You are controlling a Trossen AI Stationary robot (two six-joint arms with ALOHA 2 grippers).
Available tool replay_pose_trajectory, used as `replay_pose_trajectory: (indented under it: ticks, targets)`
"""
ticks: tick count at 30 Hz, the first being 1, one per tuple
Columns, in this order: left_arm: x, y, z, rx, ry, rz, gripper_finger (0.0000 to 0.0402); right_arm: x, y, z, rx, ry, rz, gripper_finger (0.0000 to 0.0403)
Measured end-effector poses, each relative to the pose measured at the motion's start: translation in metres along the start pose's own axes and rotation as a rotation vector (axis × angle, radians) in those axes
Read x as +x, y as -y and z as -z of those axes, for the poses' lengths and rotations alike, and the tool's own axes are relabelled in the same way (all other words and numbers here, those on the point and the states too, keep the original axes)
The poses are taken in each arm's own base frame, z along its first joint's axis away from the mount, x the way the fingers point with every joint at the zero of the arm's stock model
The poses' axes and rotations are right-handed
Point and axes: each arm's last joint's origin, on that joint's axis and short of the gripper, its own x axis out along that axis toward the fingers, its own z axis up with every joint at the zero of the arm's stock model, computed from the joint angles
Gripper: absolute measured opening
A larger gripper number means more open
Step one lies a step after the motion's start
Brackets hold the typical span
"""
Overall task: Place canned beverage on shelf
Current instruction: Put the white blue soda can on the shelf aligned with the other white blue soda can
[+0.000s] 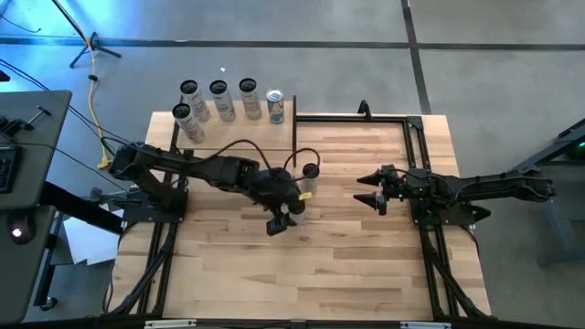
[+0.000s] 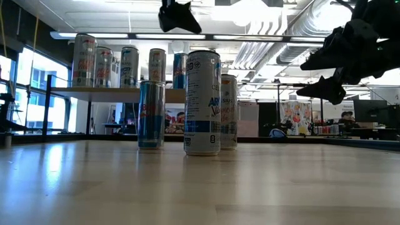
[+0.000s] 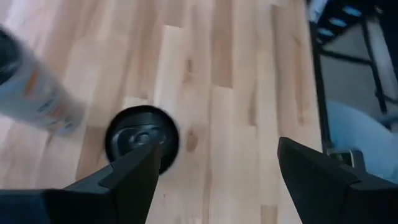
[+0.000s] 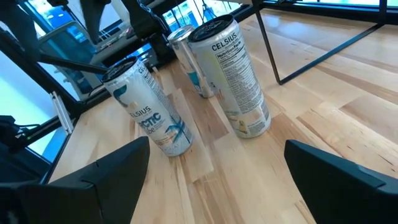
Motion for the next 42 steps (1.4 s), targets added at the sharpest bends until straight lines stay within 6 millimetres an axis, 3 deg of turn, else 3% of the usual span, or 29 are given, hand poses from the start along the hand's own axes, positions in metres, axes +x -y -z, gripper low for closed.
replay_pose_trajectory:
  ticks: [11,25,32,42]
  targets:
    - [0.001,0.008,0.003,0.297,-0.003,0.012,0.0294,0.0,0.0,0.0,-0.001,0.001,0.005,0.036]
    - [0.006,-0.009,0.002,0.202,-0.017,-0.163,0.0294,0.0,0.0,0.0,0.0,0.001,0.004,0.036]
    - [0.019,-0.027,0.001,0.142,-0.089,-0.135,0.0294,0.0,0.0,0.0,0.0,-0.001,0.004,0.036]
    - [0.02,-0.027,-0.003,0.157,-0.085,-0.064,0.0294,0.0,0.001,0.001,-0.002,-0.017,0.006,0.036]
